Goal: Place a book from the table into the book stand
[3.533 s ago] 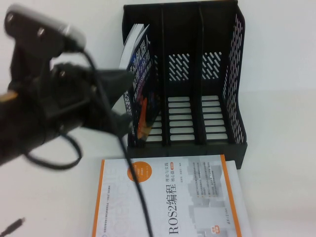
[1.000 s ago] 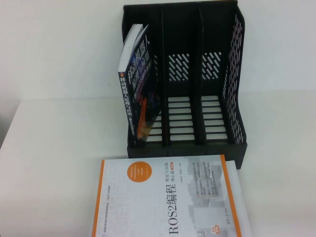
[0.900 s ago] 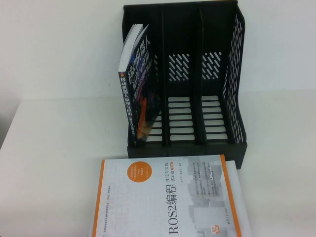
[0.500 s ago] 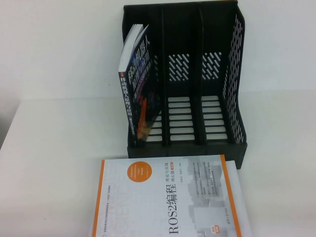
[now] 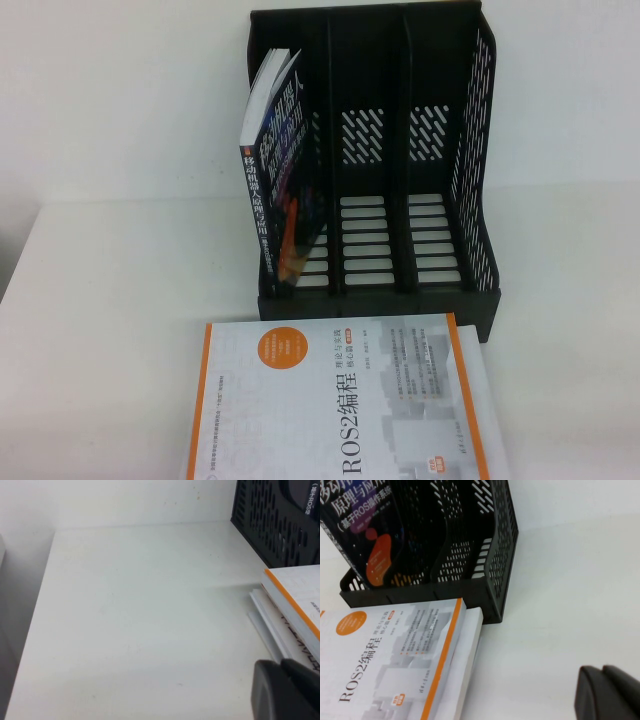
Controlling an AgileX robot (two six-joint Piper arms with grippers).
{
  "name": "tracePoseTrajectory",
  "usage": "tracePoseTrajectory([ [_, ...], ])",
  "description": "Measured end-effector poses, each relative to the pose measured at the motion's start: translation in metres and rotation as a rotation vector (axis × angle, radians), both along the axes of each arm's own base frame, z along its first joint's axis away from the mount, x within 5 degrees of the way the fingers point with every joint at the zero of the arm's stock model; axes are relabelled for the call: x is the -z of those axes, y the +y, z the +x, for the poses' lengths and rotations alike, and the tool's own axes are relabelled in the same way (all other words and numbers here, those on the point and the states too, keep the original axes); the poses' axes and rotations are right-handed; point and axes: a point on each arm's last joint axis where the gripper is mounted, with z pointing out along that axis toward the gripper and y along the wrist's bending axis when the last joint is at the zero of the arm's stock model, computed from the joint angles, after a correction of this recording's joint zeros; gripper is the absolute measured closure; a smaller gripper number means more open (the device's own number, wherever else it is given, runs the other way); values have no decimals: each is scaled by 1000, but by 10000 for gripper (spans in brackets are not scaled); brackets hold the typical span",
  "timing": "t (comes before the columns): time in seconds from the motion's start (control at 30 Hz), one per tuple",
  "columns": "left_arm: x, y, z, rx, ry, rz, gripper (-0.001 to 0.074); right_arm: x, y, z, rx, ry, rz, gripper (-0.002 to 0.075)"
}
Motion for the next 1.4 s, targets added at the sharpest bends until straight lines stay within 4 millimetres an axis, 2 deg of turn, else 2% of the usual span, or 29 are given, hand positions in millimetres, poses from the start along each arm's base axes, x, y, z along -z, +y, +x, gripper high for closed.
tracePoseTrajectory([
  [1.0, 0, 0, 0, -4, 8, -18, 737, 0, -1, 1, 6, -6, -14, 727],
  [1.23, 0, 0, 0, -4, 8, -18, 737, 1, -9, 2, 180, -63, -140, 727],
  [1.4, 0, 0, 0, -4, 8, -18, 737, 20, -8, 12, 270, -192, -245, 727],
])
